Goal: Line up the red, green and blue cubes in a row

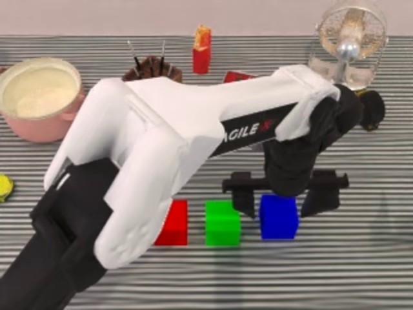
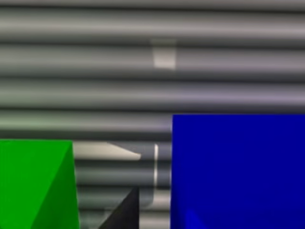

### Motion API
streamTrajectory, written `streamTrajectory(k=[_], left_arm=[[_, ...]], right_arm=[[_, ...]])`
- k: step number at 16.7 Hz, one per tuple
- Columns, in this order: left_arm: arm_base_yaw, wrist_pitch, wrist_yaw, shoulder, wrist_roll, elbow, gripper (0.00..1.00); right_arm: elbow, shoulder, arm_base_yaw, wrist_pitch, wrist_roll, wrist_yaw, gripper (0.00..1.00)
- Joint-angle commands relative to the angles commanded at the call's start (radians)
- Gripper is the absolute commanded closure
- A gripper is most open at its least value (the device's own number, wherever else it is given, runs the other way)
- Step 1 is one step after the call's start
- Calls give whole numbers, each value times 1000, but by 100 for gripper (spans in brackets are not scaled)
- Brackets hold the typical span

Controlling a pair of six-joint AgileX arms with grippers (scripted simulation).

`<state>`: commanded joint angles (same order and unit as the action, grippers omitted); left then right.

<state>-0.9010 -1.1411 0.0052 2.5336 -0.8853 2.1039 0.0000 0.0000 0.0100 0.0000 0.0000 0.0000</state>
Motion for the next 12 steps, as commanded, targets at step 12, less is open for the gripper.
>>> streamTrajectory(k=[12], left_arm=[[8,-77,-1,-4,-3,74,0]], right_arm=[[0,0,0,0,0,0,0]])
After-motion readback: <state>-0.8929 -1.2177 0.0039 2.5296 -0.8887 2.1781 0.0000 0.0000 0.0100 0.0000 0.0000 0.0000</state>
